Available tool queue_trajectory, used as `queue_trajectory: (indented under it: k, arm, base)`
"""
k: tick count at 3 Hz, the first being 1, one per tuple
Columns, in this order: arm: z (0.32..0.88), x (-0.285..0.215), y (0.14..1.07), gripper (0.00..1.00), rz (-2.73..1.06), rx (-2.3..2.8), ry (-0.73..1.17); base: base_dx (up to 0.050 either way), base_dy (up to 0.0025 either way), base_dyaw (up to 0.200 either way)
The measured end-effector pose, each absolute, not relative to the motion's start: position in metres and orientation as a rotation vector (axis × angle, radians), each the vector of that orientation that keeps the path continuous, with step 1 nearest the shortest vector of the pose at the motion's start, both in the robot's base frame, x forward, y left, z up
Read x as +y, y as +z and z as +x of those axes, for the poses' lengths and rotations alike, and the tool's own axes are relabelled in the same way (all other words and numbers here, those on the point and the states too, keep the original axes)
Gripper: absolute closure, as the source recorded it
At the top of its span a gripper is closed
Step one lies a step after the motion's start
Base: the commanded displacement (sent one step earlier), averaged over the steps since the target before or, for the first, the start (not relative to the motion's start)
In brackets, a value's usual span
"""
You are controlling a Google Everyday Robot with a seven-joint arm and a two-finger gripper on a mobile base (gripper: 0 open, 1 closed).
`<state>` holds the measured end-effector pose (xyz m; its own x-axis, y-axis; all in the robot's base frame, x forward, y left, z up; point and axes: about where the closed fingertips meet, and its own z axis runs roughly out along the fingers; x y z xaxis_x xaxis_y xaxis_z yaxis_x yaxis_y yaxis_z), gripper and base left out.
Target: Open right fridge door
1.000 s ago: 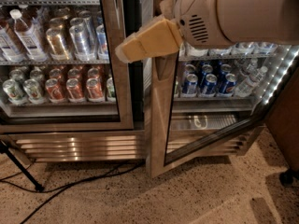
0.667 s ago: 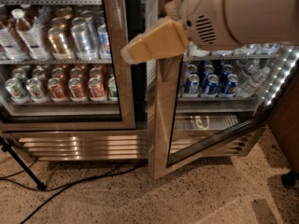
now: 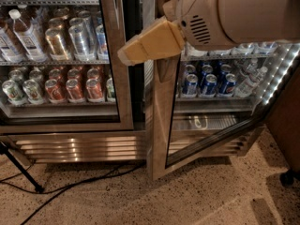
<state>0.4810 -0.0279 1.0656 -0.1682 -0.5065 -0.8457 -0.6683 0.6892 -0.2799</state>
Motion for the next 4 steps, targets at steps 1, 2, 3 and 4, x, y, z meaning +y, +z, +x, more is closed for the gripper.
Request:
queue_trajectory:
  k: [1,2,3,4]
  arm:
    - [0.4820,-0.0263,1.0670,0.00,-0.927,1.826,0.188]
    - [0.4808,-0.0280,1.0683,0.00,-0.904,1.831,0.185]
    - [0.4800,-0.0286,1.0692,0.00,-0.886,1.835,0.183]
    - [0.4787,-0.0284,1.0688,0.00,-0.876,1.840,0.178]
  base:
    - [0.000,0.00000,0.000]
    - [0.000,0.00000,0.000]
    - [0.000,0.00000,0.000]
    - [0.000,0.00000,0.000]
